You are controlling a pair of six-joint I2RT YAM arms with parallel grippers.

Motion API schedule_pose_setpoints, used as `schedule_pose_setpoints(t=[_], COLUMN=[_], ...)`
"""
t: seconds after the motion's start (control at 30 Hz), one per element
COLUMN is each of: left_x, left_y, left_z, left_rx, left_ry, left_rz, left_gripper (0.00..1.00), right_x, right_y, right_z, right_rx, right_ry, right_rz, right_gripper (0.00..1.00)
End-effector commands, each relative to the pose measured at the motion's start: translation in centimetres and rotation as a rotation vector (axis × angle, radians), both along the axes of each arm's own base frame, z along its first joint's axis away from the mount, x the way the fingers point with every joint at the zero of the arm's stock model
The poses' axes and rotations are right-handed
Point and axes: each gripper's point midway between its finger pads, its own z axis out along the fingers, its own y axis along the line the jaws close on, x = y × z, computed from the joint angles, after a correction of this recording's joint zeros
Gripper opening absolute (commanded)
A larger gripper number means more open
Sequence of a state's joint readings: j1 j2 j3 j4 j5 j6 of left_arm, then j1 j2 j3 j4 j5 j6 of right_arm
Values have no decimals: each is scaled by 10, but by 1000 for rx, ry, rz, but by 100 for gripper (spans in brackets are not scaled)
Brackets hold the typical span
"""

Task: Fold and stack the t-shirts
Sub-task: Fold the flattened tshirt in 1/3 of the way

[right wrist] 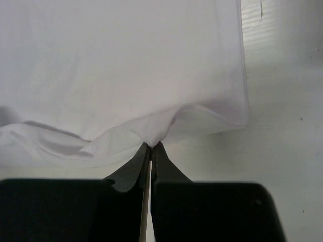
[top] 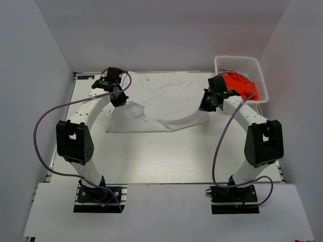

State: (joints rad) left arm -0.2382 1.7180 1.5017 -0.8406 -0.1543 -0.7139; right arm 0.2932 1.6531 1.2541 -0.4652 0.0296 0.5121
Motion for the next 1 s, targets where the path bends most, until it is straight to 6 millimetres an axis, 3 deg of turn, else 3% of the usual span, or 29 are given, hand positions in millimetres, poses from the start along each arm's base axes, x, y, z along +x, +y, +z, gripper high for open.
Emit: schedule_pose_setpoints(t=[0.0, 0.33, 0.47, 0.63, 0.67, 0.73, 0.8, 0.83, 0.9, 0.93, 0.97], left_x=[27, 73, 92, 107, 109, 119, 131, 138, 150, 151, 152], left_y=[12, 11, 25, 28, 32, 36, 36, 32, 34, 36, 36], left_z=[27, 18, 16, 9, -2, 1, -12, -9, -14, -15, -16], left_rx=[59, 118, 157, 164, 161, 157, 144, 125, 120, 135, 137], left_ry=[-113, -161, -175, -182, -160, -178, -175, -187, -170, -162, -154], left_rz=[34, 19, 68, 84, 86, 99, 111, 101, 103, 112, 112], left_gripper=[0, 0, 0, 0, 0, 0, 0, 12, 52, 99, 99], right_x=[21, 51, 60, 75, 79, 88, 97, 107, 108, 108, 106], right_y=[-9, -25, -28, -37, -37, -34, -30, -28, -24, -21, -19], right_z=[12, -4, -17, -26, -28, -28, -27, -17, -15, -13, -5], right_rx=[-26, -42, -45, -48, -50, -39, -34, -30, -27, -23, -24], right_ry=[-23, 26, 42, 52, 47, 23, -21, -65, -80, -86, -105], right_rz=[-31, -183, -211, -265, -250, -229, -190, -172, -122, -110, -94], right_gripper=[0, 0, 0, 0, 9, 13, 22, 25, 46, 54, 61])
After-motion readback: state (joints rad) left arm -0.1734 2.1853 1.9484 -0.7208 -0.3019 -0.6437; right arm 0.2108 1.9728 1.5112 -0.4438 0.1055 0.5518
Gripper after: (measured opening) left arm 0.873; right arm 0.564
